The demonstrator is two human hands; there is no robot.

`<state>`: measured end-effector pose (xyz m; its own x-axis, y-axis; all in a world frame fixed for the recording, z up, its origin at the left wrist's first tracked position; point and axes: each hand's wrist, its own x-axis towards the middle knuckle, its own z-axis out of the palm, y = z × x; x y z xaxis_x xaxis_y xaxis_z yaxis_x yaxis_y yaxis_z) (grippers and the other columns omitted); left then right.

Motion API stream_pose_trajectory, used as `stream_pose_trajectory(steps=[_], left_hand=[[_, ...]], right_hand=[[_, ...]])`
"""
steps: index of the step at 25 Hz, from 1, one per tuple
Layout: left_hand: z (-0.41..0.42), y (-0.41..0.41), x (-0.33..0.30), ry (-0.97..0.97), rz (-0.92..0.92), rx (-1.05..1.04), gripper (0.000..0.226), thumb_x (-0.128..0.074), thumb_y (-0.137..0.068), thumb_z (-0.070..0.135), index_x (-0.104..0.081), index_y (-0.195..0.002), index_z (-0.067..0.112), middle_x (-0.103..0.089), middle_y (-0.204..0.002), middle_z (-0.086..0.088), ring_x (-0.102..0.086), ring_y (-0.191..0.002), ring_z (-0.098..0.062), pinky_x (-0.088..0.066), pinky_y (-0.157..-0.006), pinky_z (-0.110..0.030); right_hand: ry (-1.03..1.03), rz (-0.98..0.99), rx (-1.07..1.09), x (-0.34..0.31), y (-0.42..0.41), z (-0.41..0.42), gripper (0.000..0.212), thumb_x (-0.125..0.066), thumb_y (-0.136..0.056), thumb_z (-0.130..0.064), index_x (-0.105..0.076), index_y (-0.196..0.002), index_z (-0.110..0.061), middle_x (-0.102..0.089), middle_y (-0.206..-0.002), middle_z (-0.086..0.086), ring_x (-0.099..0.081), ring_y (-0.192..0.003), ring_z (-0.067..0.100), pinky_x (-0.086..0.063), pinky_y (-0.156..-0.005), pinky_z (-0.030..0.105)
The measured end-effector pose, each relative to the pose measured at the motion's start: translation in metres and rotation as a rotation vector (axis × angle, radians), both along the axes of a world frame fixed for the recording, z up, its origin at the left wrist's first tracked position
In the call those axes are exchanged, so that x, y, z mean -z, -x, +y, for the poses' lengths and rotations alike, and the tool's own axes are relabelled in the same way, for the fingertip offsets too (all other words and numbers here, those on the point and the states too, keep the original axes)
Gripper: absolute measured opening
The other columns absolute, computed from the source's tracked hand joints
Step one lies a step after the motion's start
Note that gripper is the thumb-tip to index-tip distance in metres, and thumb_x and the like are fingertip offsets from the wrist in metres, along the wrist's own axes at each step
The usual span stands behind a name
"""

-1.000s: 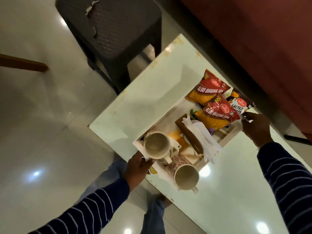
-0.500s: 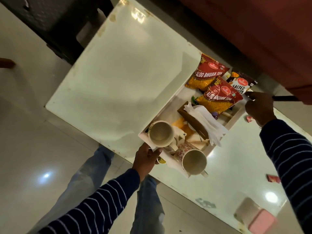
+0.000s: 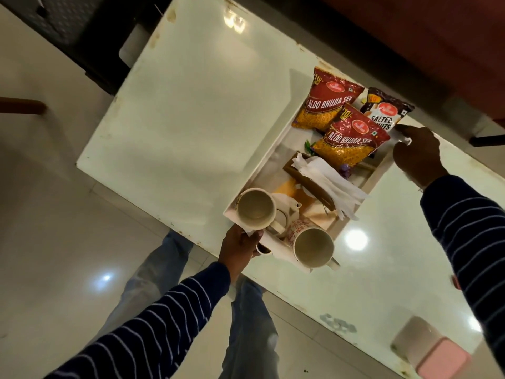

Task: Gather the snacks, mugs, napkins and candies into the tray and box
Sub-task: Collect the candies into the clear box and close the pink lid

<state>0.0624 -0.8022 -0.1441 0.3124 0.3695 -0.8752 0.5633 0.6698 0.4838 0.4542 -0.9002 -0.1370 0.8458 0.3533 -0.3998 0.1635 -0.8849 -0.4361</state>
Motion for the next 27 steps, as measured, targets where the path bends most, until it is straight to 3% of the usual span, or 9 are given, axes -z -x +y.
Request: stream_pose_trajectory(steps=[3, 6, 14, 18, 20, 23, 25, 27], left_hand=[[-0.003, 0.000, 0.001, -0.005, -0.007, -0.004, 0.031, -0.068, -0.093, 0.016, -0.059, -0.122, 0.011, -0.070, -0.117, -0.012, -0.067, -0.111, -0.027, -0.058, -0.092, -0.050], [-0.003, 0.001, 0.001, -0.003, -0.018, -0.002, 0.030, -0.067, -0.093, 0.014, -0.059, -0.122, 0.008, -0.069, -0.117, -0.015, -0.067, -0.111, -0.028, -0.057, -0.093, -0.052], [-0.011, -0.002, 0.001, 0.132, -0.100, -0.001, 0.032, -0.064, -0.095, 0.008, -0.058, -0.126, 0.007, -0.067, -0.124, -0.016, -0.065, -0.116, -0.030, -0.056, -0.095, -0.050], [-0.027, -0.004, 0.006, 0.146, -0.107, -0.011, 0.035, -0.066, -0.094, 0.011, -0.057, -0.128, 0.009, -0.066, -0.126, -0.014, -0.064, -0.118, -0.029, -0.056, -0.095, -0.049], [-0.030, -0.003, 0.008, 0.129, -0.126, -0.017, 0.034, -0.066, -0.094, 0.012, -0.057, -0.127, 0.010, -0.067, -0.124, -0.014, -0.066, -0.115, -0.028, -0.057, -0.094, -0.048], [-0.025, 0.002, 0.010, 0.067, -0.149, 0.032, 0.025, -0.067, -0.094, 0.018, -0.064, -0.119, 0.016, -0.073, -0.114, -0.010, -0.072, -0.105, -0.025, -0.060, -0.086, -0.041], [-0.026, 0.004, 0.008, -0.033, -0.071, 0.125, 0.021, -0.069, -0.092, 0.032, -0.068, -0.109, 0.021, -0.077, -0.103, -0.009, -0.075, -0.094, -0.025, -0.062, -0.079, -0.039], [-0.033, 0.008, 0.005, -0.147, 0.076, 0.228, 0.035, -0.069, -0.087, 0.051, -0.068, -0.099, 0.018, -0.077, -0.087, -0.010, -0.076, -0.077, -0.027, -0.063, -0.071, -0.039]], right_hand=[[0.029, -0.020, -0.059, 0.004, 0.000, -0.007, 0.049, -0.048, -0.091, -0.002, -0.055, -0.138, -0.014, -0.054, -0.142, 0.015, -0.053, -0.126, 0.036, -0.043, -0.105, 0.043], [0.037, -0.018, -0.100, 0.010, 0.002, -0.012, 0.051, -0.050, -0.095, -0.005, -0.045, -0.146, -0.008, -0.045, -0.150, 0.016, -0.041, -0.139, 0.033, -0.030, -0.117, 0.040], [0.085, 0.001, -0.127, 0.015, -0.001, -0.012, 0.058, -0.051, -0.092, 0.000, -0.036, -0.148, -0.003, -0.036, -0.154, 0.020, -0.033, -0.142, 0.038, -0.029, -0.117, 0.045], [0.125, 0.058, -0.228, 0.004, 0.002, -0.026, 0.063, -0.047, -0.095, -0.001, -0.023, -0.154, -0.005, -0.023, -0.162, 0.015, -0.023, -0.149, 0.032, -0.023, -0.121, 0.044], [0.007, 0.022, -0.201, -0.010, 0.020, -0.041, 0.065, -0.046, -0.095, 0.003, -0.022, -0.155, -0.004, -0.020, -0.163, 0.016, -0.029, -0.147, 0.031, -0.030, -0.117, 0.037], [-0.232, -0.181, -0.168, -0.028, 0.058, -0.084, 0.063, -0.047, -0.089, 0.011, -0.034, -0.149, -0.001, -0.034, -0.152, 0.021, -0.048, -0.129, 0.032, -0.042, -0.103, 0.028], [-0.315, -0.231, -0.071, -0.039, 0.074, -0.133, 0.063, -0.049, -0.088, 0.008, -0.038, -0.147, -0.009, -0.039, -0.149, 0.015, -0.053, -0.122, 0.029, -0.049, -0.090, 0.030], [-0.330, -0.222, 0.115, -0.050, 0.088, -0.194, 0.063, -0.053, -0.089, 0.003, -0.039, -0.145, -0.020, -0.041, -0.148, 0.007, -0.056, -0.116, 0.022, -0.050, -0.079, 0.020]])
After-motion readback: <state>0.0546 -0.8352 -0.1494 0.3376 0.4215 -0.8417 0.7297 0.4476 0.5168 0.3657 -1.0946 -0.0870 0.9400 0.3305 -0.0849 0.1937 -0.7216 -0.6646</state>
